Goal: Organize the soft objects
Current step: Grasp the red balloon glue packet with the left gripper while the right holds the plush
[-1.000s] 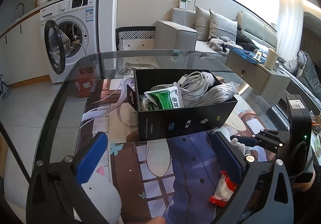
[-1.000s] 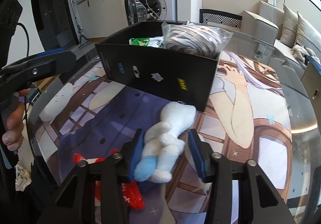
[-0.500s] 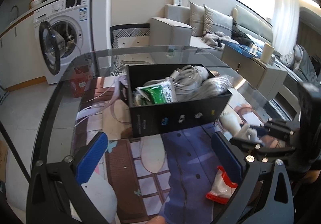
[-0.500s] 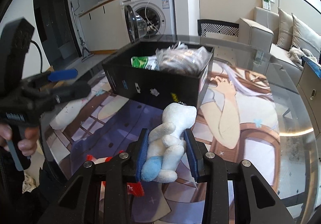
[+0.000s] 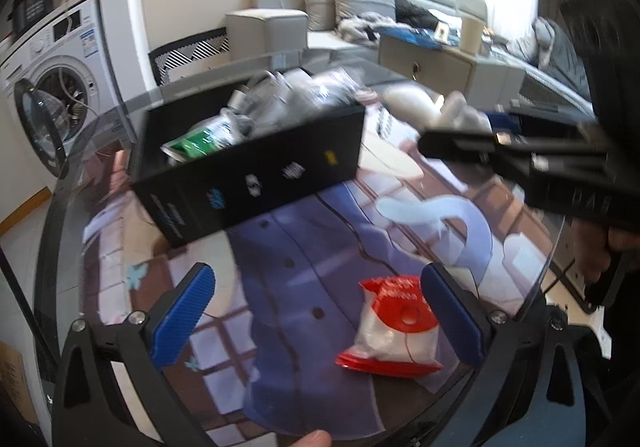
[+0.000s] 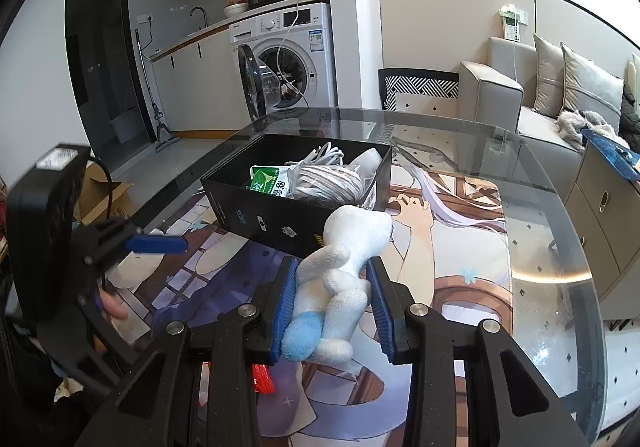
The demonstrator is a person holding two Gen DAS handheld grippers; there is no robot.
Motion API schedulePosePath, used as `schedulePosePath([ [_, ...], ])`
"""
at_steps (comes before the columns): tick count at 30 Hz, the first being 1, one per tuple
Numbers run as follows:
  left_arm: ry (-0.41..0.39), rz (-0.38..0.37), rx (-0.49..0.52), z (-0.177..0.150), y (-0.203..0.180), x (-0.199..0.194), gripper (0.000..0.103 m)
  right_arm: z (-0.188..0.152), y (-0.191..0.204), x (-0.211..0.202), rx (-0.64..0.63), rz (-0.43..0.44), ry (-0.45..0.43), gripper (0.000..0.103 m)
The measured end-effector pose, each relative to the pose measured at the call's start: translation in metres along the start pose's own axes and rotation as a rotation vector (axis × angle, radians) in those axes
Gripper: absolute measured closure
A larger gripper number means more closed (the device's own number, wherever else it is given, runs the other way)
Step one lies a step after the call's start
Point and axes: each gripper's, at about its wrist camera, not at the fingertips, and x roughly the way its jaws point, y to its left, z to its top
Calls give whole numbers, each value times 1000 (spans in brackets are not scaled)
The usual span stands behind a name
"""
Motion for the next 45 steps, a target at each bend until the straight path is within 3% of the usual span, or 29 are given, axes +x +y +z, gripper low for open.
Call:
schedulePosePath([
  [19,120,-59,128,-16,-28,11,2,1,0,2,-3,-1,3,67],
  [25,117,-79,160,-19,-30,11,30,1,0,2,-1,-4,0,67],
  [27,110,-91,161,-18,-30,8,55,2,0,2,0,-5,-2,67],
  [28,110,-92,160,-18,-28,8,57,1,-1,2,2,-6,-4,67],
  [36,70,-89,100,-9,-11,-1,58,1,-1,0,1,-10,-13,67],
  [45,-30,-82,-36,5,19,-21,58,3,3,-3,-4,1,-30,67],
])
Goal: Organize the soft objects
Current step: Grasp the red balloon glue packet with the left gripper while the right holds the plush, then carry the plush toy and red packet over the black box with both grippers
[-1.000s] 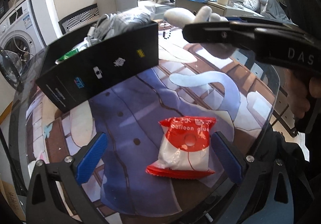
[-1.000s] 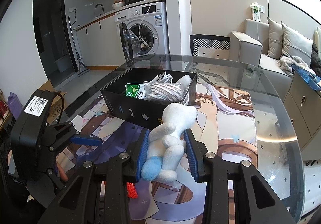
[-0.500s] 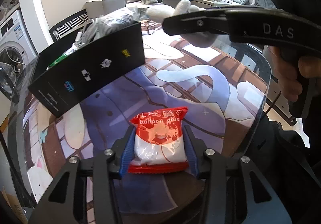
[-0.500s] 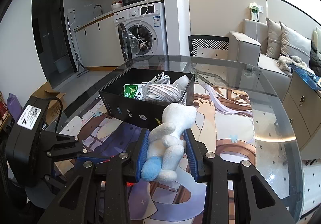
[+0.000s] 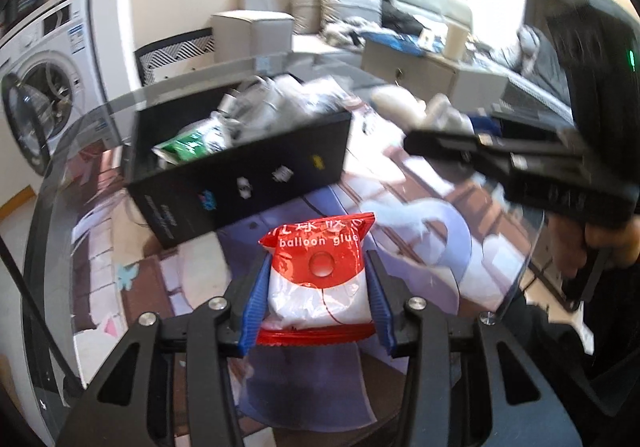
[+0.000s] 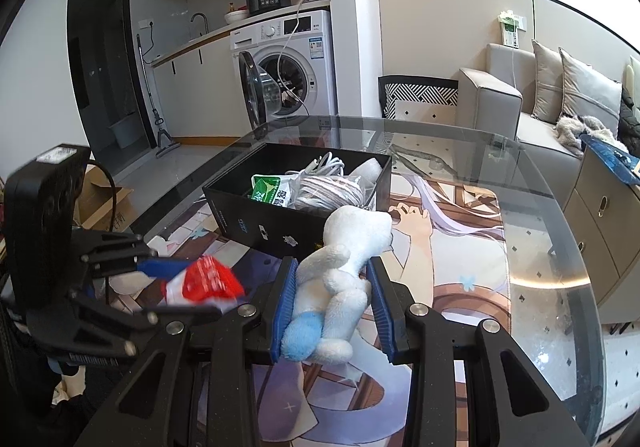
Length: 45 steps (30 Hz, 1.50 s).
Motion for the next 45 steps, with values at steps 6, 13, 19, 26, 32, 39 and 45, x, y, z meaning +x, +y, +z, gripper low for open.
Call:
schedulePosePath([
  [6,-61,31,-71,8,18,-16,58,3,3,-2,-3,14,-18,67],
  [13,-111,84,-133,20,37,-24,58,10,9,0,-3,34,-43,67],
  [19,-143,131,-144,32,43,-26,58,25,20,3,-31,55,-68,67],
  [26,-165,171,-157,49,53,-21,58,46,29,14,-46,75,-82,68],
  [32,-185,203,-212,59,66,-14,58,59,30,26,-28,76,-102,68],
  [39,-209,217,-250,68,81,-6,58,75,23,46,9,70,-108,68],
  [45,-204,205,-272,71,88,5,58,82,25,64,-2,72,-95,68],
])
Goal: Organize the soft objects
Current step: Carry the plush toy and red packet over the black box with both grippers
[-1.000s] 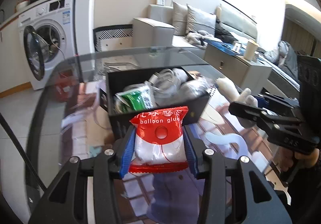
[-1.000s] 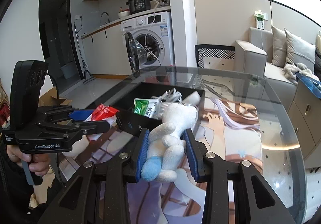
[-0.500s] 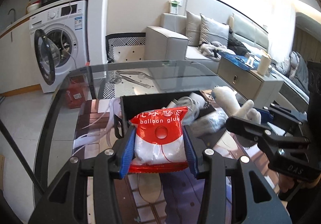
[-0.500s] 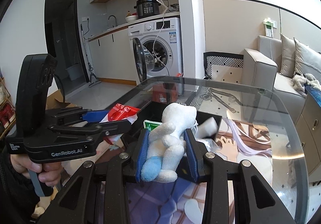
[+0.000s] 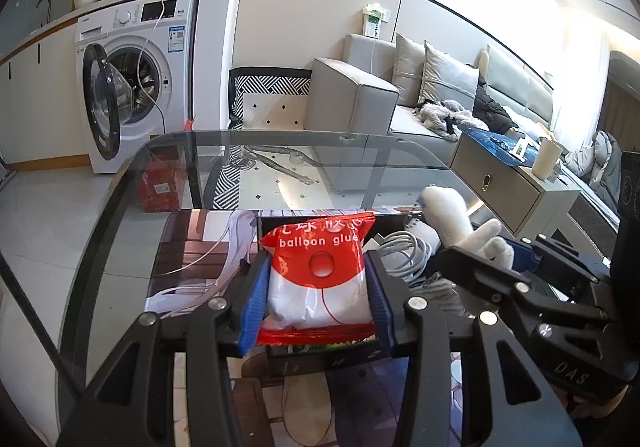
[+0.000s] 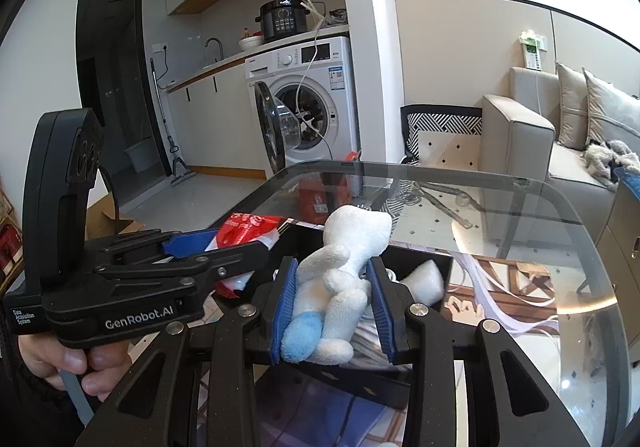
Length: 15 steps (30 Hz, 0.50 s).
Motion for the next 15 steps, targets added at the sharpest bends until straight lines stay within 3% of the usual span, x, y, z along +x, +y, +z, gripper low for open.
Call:
schedulePosePath([
  [13,20,-2,-43,1,6,18,58,1,-3,40,-21,-40,46,67],
  [15,25,-5,-52,1,9,20,58,1,-5,44,-20,-50,56,62],
])
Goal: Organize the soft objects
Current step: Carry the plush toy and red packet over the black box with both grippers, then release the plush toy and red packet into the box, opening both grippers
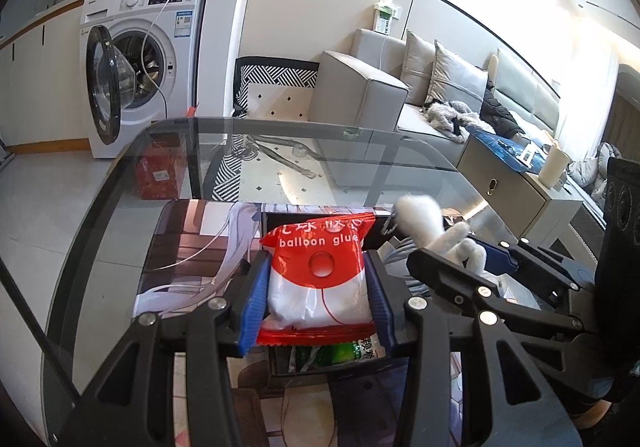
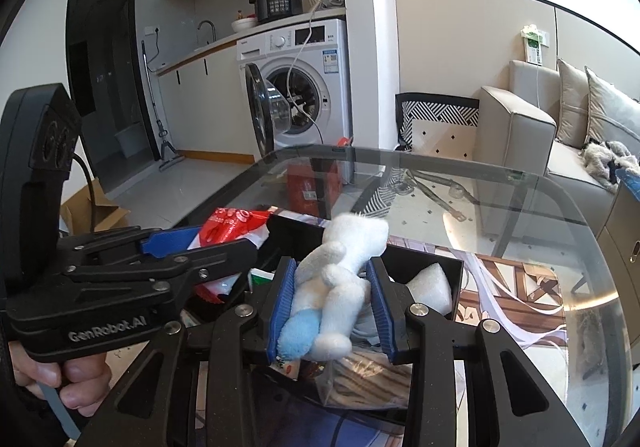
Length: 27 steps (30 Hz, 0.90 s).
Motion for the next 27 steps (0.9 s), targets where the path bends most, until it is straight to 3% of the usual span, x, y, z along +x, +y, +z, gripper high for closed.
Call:
schedulePosePath([
  [3,3,-2,-2,1,1,2,58,-2,-1,-4,-17,-7,-13,51],
  [10,13,-5,12,-1,1,7,58,-11,-7,-12,-51,-53,-5,48],
  [18,29,4,41,-4,-6,12,55,-13,-17,-24,-30,-53,-34,29],
  [22,37,-24,61,-5,-11,12,36,-14,-21,-30,-21,-57,-46,24],
  [24,34,-15,80,-7,-15,8,17,-16,-23,-34,-15,-64,-52,17],
  [27,12,-7,85,-9,-15,-2,8,-22,-28,-43,-6,-74,-61,9],
])
